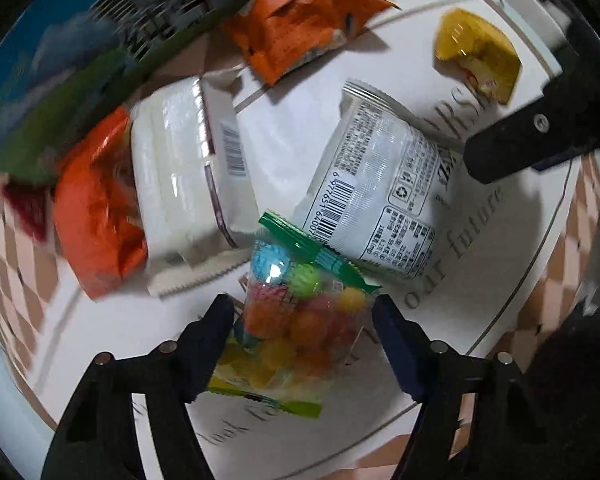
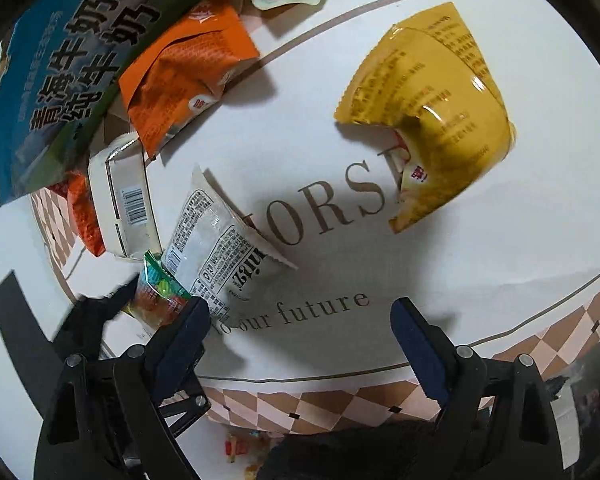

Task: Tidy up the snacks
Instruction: 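Grasp the candy bag with the left tool while the right tool grasps the white biscuit pack, then lift both held packs toward the cardboard box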

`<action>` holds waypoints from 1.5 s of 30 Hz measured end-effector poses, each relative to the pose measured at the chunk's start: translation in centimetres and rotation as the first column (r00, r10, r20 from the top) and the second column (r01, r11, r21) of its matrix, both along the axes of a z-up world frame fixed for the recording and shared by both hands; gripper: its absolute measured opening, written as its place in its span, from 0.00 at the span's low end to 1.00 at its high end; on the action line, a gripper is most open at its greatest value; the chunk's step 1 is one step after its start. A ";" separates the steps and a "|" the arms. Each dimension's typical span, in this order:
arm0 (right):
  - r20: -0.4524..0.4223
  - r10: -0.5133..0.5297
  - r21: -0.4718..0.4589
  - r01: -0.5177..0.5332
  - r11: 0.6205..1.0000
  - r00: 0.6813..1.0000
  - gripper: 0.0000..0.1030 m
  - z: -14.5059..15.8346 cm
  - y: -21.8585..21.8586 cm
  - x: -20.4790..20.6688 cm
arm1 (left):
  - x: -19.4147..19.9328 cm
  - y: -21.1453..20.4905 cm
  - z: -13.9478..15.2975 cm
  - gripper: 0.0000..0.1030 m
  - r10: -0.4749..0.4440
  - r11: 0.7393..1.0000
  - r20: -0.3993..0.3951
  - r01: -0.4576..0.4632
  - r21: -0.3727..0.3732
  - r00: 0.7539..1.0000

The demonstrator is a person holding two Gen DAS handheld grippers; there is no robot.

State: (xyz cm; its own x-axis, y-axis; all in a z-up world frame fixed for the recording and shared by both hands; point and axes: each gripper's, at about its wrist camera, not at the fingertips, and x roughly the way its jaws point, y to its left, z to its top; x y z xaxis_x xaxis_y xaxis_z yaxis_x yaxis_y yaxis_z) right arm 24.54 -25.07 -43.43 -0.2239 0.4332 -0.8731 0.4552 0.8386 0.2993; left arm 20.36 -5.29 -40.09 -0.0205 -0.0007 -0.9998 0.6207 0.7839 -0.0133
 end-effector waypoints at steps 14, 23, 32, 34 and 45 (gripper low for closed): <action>-0.053 -0.070 0.040 0.072 0.997 0.996 0.82 -2.6 6.1 2.6 | -2.8 9.3 -0.9 0.66 0.636 0.743 -0.219 -0.664 -0.082 0.739; -0.010 0.546 -0.156 -0.541 0.826 0.838 0.67 -1.2 11.8 2.6 | -2.3 10.1 -0.7 0.66 0.664 0.715 -0.231 -0.695 -0.083 0.711; 0.011 0.197 -0.081 -0.196 0.977 0.980 0.75 -0.7 7.4 2.7 | -0.3 13.2 -0.7 0.66 0.681 0.683 -0.278 -0.725 -0.091 0.677; -0.011 0.180 -0.078 -0.181 0.980 0.984 0.78 -1.7 7.8 2.8 | -0.2 13.7 -0.5 0.66 0.678 0.686 -0.278 -0.721 -0.094 0.681; 0.008 0.572 -0.238 -0.554 0.798 0.820 0.71 -0.6 11.3 0.9 | -0.2 11.4 0.4 0.66 0.522 0.841 -0.213 -0.540 -0.028 0.826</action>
State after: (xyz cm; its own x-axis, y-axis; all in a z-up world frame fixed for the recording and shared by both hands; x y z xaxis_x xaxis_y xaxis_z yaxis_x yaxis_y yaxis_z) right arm 25.49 -13.76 -43.99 -0.2990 0.0507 -0.9529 -0.1340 0.9865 0.0946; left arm 20.19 6.07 -39.73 -0.1809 -0.1490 -0.9722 0.0874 0.9821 -0.1668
